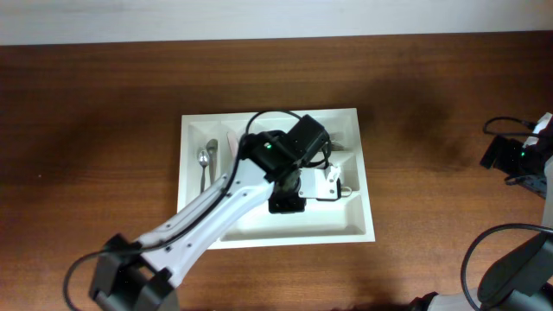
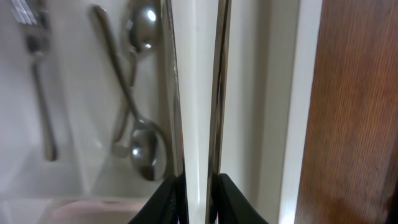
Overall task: Pack container
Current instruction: 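Carry the tongs into the tray's bottom long compartment and lower them, then open the left gripper and lift it away from the tray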
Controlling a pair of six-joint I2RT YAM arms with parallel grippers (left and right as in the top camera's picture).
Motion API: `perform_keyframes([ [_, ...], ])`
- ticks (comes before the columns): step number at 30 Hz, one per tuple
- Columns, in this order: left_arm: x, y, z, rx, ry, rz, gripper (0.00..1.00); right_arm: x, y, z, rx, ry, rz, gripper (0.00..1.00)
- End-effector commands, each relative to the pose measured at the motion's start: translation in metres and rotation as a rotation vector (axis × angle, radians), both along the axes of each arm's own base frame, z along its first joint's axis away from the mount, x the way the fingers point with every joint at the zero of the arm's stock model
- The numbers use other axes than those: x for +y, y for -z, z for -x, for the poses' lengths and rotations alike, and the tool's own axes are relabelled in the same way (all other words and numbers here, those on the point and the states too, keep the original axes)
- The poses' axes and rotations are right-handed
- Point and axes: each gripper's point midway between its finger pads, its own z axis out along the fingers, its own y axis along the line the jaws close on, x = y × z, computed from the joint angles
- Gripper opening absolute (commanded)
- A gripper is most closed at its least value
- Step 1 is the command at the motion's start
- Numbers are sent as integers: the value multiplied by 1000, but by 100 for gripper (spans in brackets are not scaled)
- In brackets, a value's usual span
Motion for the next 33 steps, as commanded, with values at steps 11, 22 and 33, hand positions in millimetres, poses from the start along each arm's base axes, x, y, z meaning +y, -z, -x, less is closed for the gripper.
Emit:
perform_keyframes([
  [11,3,48,10,151,-3,-113,29,-1,2,0,3,9,-4,99],
  [22,-4,52,17,201,-1,-82,35,-1,2,0,3,10,-3,99],
  [33,-4,52,17,201,-1,-82,56,-1,2,0,3,9,-4,99],
])
